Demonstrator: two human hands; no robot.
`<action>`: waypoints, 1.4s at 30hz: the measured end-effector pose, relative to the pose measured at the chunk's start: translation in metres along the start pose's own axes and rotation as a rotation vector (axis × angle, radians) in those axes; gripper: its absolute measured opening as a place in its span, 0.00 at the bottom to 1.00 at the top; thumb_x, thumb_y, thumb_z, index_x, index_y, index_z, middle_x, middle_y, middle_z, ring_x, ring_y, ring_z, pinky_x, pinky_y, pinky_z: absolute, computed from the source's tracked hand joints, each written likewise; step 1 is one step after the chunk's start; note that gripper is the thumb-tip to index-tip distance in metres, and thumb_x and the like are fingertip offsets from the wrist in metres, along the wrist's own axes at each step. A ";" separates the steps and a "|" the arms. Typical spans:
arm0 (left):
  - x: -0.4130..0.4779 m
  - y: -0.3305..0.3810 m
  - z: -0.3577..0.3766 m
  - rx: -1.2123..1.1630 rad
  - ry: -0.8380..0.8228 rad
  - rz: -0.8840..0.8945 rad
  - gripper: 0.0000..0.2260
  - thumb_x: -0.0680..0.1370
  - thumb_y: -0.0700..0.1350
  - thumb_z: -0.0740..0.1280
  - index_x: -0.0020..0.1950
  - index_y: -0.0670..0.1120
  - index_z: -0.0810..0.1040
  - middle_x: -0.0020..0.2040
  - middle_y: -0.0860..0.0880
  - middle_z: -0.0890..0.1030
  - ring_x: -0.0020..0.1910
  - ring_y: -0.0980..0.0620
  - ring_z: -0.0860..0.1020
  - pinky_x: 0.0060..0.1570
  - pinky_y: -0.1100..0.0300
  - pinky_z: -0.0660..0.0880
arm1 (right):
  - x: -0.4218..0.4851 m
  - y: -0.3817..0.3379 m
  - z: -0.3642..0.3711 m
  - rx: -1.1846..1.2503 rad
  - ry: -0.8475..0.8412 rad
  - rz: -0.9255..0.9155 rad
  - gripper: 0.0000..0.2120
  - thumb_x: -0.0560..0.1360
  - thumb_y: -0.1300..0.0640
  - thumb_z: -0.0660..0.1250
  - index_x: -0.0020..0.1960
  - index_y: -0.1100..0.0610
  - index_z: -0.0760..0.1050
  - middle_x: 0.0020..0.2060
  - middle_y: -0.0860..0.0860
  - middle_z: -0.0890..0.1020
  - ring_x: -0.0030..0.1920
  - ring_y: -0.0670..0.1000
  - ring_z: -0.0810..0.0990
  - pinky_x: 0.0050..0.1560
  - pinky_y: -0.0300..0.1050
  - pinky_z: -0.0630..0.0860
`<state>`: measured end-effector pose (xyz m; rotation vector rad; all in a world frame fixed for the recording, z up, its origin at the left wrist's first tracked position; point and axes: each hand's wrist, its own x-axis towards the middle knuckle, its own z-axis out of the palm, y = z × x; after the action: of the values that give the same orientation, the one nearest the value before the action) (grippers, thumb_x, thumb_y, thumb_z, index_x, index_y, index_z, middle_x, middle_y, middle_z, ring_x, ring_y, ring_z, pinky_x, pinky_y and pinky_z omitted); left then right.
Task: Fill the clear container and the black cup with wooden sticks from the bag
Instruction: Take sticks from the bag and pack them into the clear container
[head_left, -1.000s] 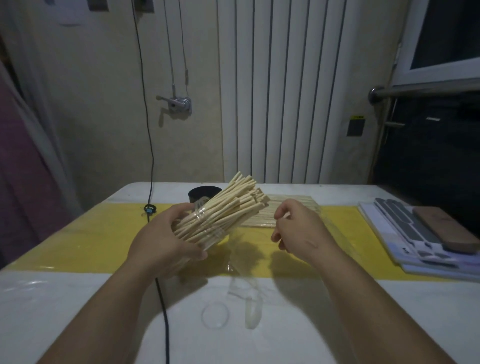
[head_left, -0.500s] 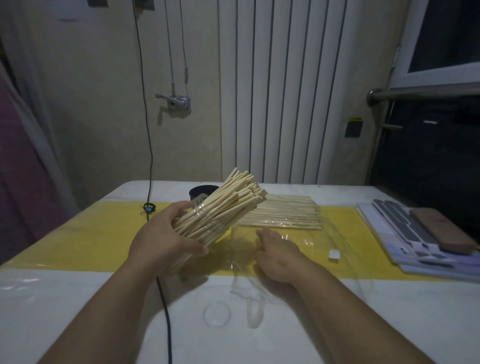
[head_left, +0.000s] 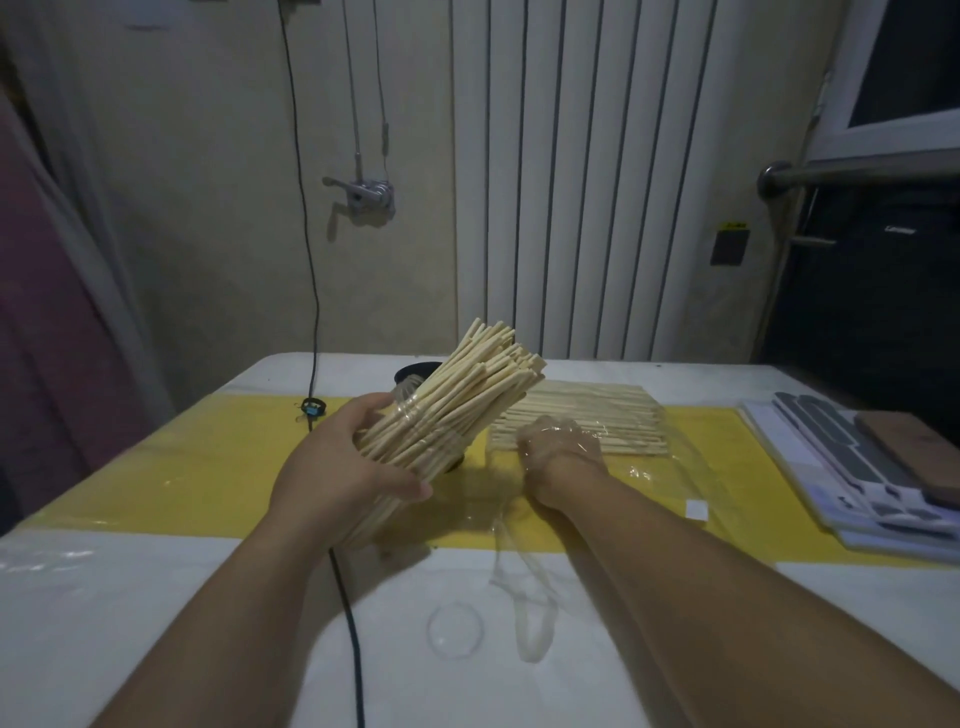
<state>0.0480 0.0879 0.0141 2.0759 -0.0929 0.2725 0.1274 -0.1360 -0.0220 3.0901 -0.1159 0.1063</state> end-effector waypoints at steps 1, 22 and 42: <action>0.000 0.000 0.000 0.001 0.000 0.001 0.44 0.48 0.53 0.78 0.64 0.62 0.73 0.55 0.62 0.78 0.49 0.57 0.79 0.53 0.48 0.78 | 0.003 0.000 0.002 -0.012 0.005 0.001 0.22 0.73 0.57 0.69 0.66 0.49 0.74 0.64 0.52 0.73 0.66 0.59 0.71 0.64 0.54 0.72; -0.002 0.002 0.001 -0.009 -0.015 -0.008 0.44 0.47 0.52 0.79 0.63 0.64 0.72 0.54 0.61 0.80 0.48 0.56 0.81 0.53 0.46 0.79 | 0.010 0.008 -0.007 0.060 -0.086 -0.039 0.20 0.79 0.42 0.61 0.66 0.51 0.73 0.66 0.53 0.74 0.68 0.58 0.72 0.67 0.53 0.68; -0.003 0.002 0.001 0.010 -0.011 -0.001 0.42 0.48 0.51 0.79 0.62 0.64 0.73 0.52 0.63 0.80 0.47 0.58 0.80 0.52 0.50 0.78 | -0.061 0.010 -0.010 -0.009 0.031 -0.212 0.17 0.83 0.56 0.54 0.70 0.51 0.68 0.64 0.53 0.77 0.64 0.57 0.76 0.60 0.48 0.72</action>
<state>0.0453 0.0856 0.0144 2.0873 -0.0973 0.2610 0.0649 -0.1412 -0.0157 3.0667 0.2111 0.1445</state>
